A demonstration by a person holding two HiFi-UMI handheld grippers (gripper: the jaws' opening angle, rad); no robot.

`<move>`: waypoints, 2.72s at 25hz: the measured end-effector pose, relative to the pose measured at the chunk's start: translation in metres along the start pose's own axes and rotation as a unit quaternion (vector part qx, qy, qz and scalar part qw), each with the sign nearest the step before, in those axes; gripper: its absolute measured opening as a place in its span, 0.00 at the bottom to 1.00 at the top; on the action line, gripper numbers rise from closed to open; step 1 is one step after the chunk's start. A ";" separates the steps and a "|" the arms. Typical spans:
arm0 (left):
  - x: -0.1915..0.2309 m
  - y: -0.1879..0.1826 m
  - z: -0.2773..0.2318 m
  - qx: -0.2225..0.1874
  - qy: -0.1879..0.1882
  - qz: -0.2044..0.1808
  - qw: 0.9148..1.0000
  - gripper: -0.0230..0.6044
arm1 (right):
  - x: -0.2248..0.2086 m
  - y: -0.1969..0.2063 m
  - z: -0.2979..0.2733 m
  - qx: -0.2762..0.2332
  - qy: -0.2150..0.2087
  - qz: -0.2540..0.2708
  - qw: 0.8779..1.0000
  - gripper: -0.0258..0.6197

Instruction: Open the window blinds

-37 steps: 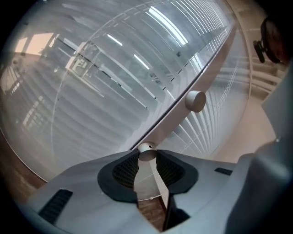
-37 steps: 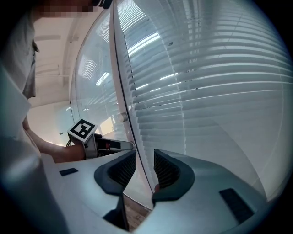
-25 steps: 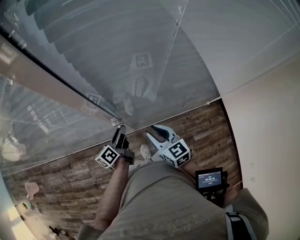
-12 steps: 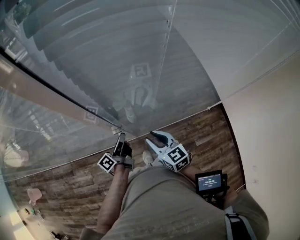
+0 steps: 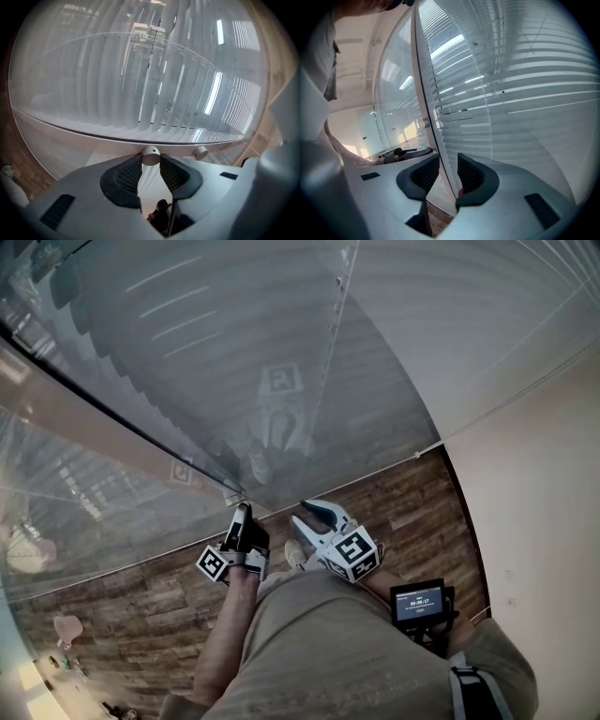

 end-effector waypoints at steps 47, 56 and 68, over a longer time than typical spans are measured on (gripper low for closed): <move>-0.063 0.018 -0.004 0.052 -0.315 -0.520 0.793 0.25 | 0.003 0.006 0.016 -0.005 -0.019 -0.002 1.000 0.24; -0.040 0.003 -0.002 0.042 -0.276 -0.454 0.847 0.25 | -0.007 0.011 -0.006 -0.004 -0.039 0.006 0.999 0.23; -0.021 0.003 0.004 0.031 -0.215 -0.322 0.922 0.25 | -0.009 0.019 -0.005 -0.009 -0.044 0.002 0.999 0.23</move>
Point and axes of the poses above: the fingertips, and each gripper's own axes: z backward along the fingers, x to its left, y out of its underside, the point moved 10 cm from there along z, backward along the fingers, and after that the axes turned 1 degree about -y, right-handed, at the moved point
